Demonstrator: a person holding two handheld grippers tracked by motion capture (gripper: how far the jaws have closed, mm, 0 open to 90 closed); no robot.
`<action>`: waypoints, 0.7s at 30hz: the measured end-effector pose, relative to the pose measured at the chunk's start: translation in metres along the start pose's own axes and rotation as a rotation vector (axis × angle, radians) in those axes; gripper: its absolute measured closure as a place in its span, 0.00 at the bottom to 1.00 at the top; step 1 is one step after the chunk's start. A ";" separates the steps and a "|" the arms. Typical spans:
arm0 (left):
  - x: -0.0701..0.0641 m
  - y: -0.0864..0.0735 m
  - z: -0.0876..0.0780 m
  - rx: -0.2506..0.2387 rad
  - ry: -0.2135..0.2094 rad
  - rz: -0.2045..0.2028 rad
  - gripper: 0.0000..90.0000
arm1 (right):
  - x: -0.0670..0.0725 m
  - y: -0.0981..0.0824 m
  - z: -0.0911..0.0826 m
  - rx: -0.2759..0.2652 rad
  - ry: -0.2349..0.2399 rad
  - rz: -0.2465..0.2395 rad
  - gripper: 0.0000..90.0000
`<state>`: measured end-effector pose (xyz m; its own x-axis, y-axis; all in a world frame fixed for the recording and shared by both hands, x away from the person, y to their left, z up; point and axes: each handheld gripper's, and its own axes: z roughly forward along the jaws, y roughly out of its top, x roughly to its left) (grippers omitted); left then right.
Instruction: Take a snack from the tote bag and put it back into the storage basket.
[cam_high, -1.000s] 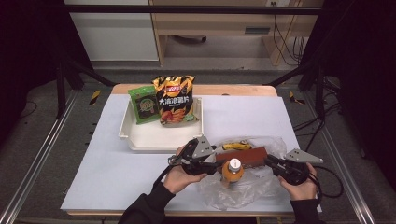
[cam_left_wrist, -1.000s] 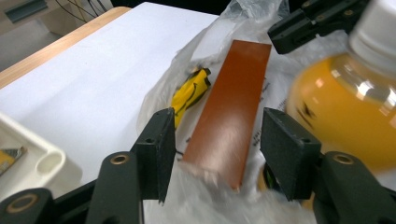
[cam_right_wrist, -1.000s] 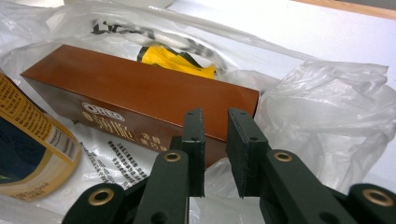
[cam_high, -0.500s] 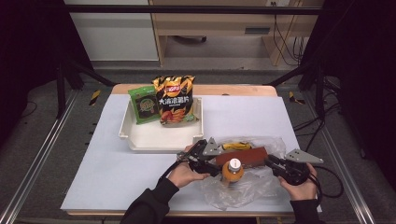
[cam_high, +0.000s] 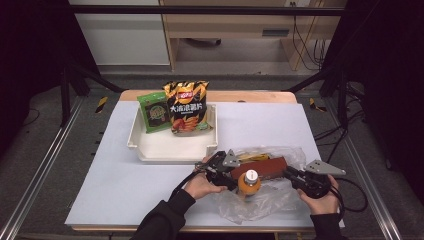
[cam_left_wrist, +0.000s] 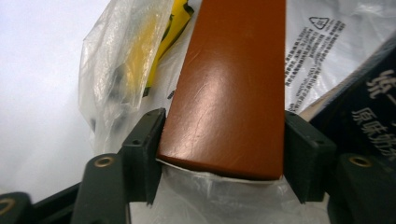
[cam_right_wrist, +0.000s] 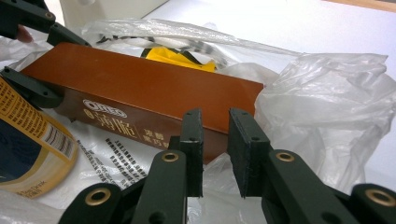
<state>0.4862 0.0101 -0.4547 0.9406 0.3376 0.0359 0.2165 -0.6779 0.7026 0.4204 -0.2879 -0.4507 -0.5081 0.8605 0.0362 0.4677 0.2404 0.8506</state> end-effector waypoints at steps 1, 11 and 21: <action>0.000 0.000 -0.001 0.002 -0.004 0.002 0.44 | 0.000 0.000 0.000 -0.001 0.000 0.006 0.84; -0.004 0.002 -0.008 -0.009 -0.002 0.009 0.47 | -0.003 -0.001 -0.004 -0.015 -0.029 0.033 0.93; -0.004 0.004 -0.029 -0.078 -0.001 0.010 0.48 | -0.004 -0.002 -0.003 -0.016 -0.036 0.048 0.99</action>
<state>0.4760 0.0250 -0.4316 0.9428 0.3306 0.0426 0.1862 -0.6282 0.7555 0.4186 -0.2932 -0.4510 -0.4585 0.8867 0.0588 0.4793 0.1911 0.8566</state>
